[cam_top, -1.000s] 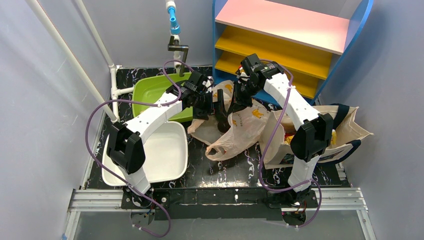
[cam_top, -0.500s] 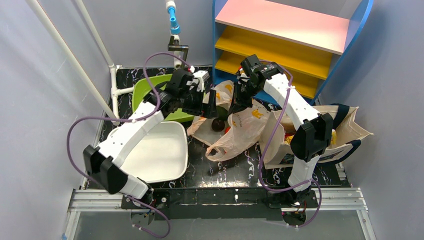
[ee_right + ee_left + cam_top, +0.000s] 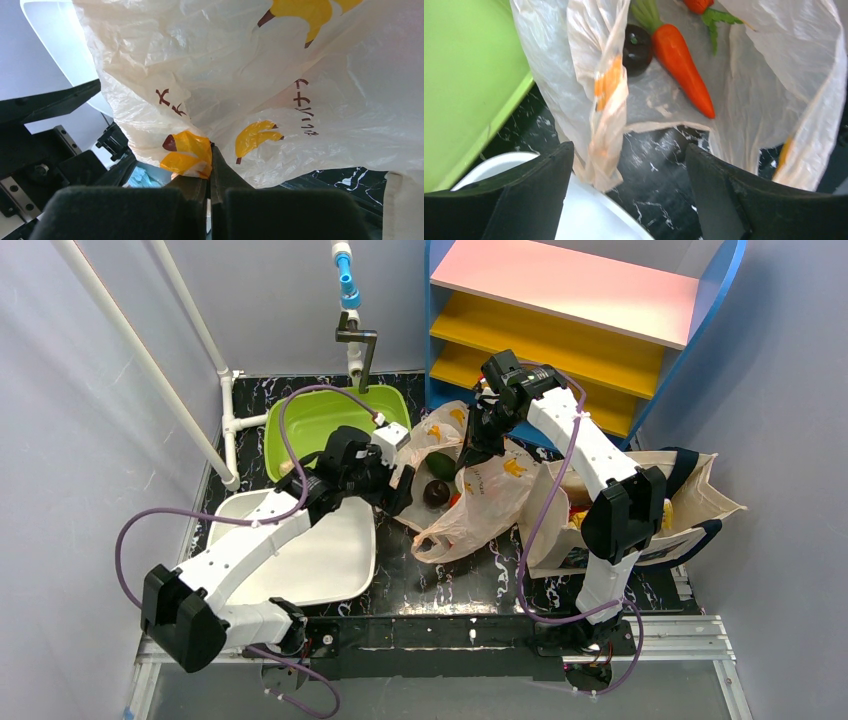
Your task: Place the food into the grocery bag and tie it
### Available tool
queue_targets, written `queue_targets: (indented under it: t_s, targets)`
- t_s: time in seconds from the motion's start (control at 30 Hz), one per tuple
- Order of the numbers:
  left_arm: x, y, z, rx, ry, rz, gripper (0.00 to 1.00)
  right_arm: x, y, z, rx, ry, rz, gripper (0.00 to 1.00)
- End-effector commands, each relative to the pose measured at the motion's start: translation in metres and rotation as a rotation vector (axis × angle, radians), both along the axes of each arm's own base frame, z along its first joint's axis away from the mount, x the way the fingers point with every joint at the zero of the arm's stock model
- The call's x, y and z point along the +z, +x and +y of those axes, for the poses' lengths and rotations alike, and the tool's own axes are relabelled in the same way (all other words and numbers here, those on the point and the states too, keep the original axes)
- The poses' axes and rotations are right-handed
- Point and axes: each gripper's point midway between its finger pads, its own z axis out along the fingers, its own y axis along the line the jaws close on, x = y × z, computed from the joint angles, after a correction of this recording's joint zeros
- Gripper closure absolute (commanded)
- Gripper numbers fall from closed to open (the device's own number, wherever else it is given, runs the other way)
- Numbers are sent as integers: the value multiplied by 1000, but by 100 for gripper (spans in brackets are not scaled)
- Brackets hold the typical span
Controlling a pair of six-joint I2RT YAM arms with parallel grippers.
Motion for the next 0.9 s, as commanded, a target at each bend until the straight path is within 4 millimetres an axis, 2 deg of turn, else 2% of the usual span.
queue_targets:
  t_s: [0.0,0.13,0.33,0.47,0.63,0.77,0.87]
  targets:
    - [9,26,-11,-2,-11,-106,23,17,-1,-3,-24,19,-47,99]
    - [4,37,-10,21,23,-116,32,16,-3,-4,-25,13,-47,99]
    - [-15,42,7,69,109,-128,43,17,-6,-8,-23,5,-53,99]
    - [-25,37,6,53,108,-108,43,17,-7,-9,-16,0,-54,99]
    - [-23,26,-13,-23,32,-48,31,18,-7,-10,-7,-5,-60,99]
    - [-27,22,-16,-38,22,-23,34,19,-7,-11,0,-9,-63,99]
    - [-26,12,-22,-85,-10,13,36,19,-8,-12,5,-11,-63,99]
